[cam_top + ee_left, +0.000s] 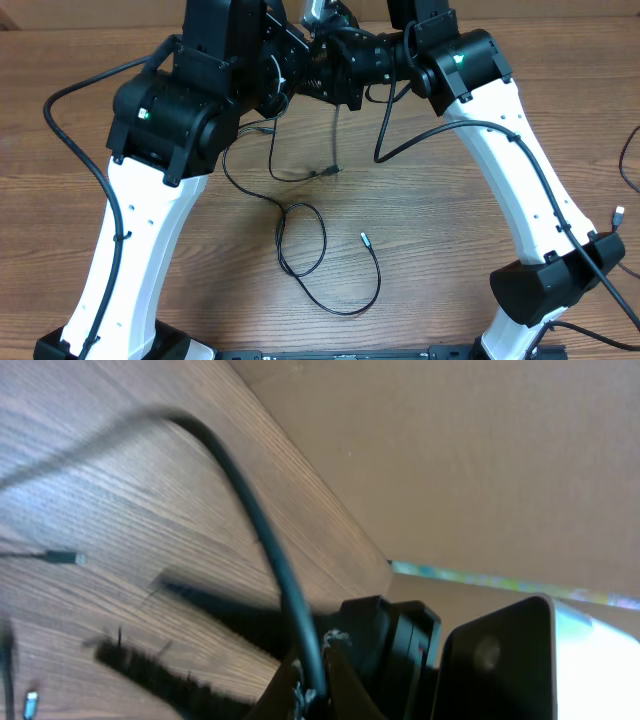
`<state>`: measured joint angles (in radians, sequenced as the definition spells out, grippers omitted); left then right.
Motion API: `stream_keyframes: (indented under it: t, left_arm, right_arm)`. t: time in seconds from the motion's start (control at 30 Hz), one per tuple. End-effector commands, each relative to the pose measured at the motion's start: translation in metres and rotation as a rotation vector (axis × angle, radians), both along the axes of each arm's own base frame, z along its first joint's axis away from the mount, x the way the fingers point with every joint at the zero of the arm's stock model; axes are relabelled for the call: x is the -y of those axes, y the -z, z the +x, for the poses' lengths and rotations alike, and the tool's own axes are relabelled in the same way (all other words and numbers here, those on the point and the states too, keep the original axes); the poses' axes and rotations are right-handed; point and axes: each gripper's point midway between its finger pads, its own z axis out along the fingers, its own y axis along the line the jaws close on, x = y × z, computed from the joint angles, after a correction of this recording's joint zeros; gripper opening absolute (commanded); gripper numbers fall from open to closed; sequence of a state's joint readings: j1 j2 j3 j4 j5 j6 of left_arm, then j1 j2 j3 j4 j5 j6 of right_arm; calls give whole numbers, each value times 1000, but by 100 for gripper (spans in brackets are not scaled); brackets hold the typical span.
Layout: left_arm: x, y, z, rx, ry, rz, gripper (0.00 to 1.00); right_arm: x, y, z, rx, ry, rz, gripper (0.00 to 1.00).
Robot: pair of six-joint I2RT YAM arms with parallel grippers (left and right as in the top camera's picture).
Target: Untangle cables
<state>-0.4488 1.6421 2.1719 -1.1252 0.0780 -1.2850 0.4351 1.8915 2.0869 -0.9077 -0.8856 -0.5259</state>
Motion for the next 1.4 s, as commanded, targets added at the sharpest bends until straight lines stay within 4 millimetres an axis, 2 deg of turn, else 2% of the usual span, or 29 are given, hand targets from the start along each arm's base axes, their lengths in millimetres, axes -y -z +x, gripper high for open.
stream_keyframes:
  t: [0.0, 0.1, 0.13, 0.17, 0.2, 0.27, 0.3, 0.33, 0.37, 0.4, 0.43, 0.47, 0.5, 0.53, 0.57, 0.63, 0.73, 0.77, 0.83, 0.87, 1.03, 1.07, 1.1, 1.13, 1.2, 1.27, 1.37]
  left_arm:
    - [-10, -31, -18, 98, 23, 15, 4]
    - [-16, -42, -26, 126, 19, 5, 4]
    - [-18, -47, -29, 147, 25, 10, 4]
    - [-19, -51, -31, 166, 33, 17, 4]
    - [-21, -55, -34, 185, 41, 25, 4]
    - [-23, -61, -38, 213, 53, 43, 4]
    - [-23, -62, -40, 222, 59, 50, 4]
    - [-24, -63, -41, 228, 64, 55, 4]
    - [-23, -65, -42, 234, 73, 53, 4]
    - [-23, -65, -43, 234, 76, 52, 4]
    - [-23, -67, -44, 244, 85, 56, 4]
    - [-23, -68, -45, 252, 90, 62, 4]
    - [-23, -69, -45, 260, 95, 69, 4]
    - [-23, -69, -45, 270, 103, 81, 4]
    - [-23, -70, -44, 278, 107, 91, 4]
    - [-23, -70, -44, 285, 114, 102, 4]
    - [-23, -72, -44, 303, 125, 118, 4]
    - [-23, -72, -43, 308, 127, 123, 4]
    - [-22, -75, -42, 325, 132, 131, 4]
    - [-22, -77, -42, 342, 139, 140, 4]
    - [-20, -96, -35, 475, 180, 214, 4]
    - [-19, -98, -35, 487, 181, 215, 4]
    - [-19, -100, -34, 492, 179, 213, 4]
    - [-19, -101, -34, 495, 179, 213, 5]
    - [-19, -102, -34, 500, 178, 211, 4]
    - [-19, -104, -33, 515, 182, 219, 4]
    - [-17, -109, -33, 543, 191, 224, 4]
  right_arm:
    - [9, 11, 20, -30, 108, -45, 4]
    - [9, 14, 22, -33, 113, -51, 4]
    - [8, 14, 22, -35, 113, -51, 59]
    - [8, 14, 23, -37, 114, -50, 98]
    - [8, 14, 24, -47, 121, -45, 100]
    - [7, 12, 25, -49, 125, -37, 100]
    - [7, 11, 25, -45, 123, -33, 93]
    - [6, 10, 26, -45, 126, -30, 67]
    - [6, 9, 27, -51, 133, -22, 33]
    - [5, 7, 28, -59, 139, -15, 9]
    - [5, 6, 29, -65, 146, -7, 5]
    - [4, 5, 30, -72, 151, -2, 16]
    - [4, 4, 30, -71, 147, 1, 39]
    - [3, 4, 28, -75, 138, 6, 69]
    - [3, 3, 26, -78, 128, 11, 75]
    - [1, 1, 22, -90, 103, 23, 80]
    - [-3, -2, 11, -114, 46, 50, 79]
    - [-3, -4, 8, -119, 31, 58, 68]
    - [-4, -5, 5, -126, 16, 67, 11]
    - [-4, -4, 5, -131, 17, 64, 4]
    - [-4, 5, 3, -174, 18, 44, 4]
    - [-4, 7, 3, -181, 19, 41, 7]
    - [-4, 10, 4, -188, 19, 37, 45]
    - [-5, 12, 5, -192, 19, 36, 66]
    - [-5, 14, 6, -197, 19, 34, 72]
    - [-6, 16, 7, -200, 18, 32, 85]
    - [-9, 17, 6, -197, 12, 33, 86]
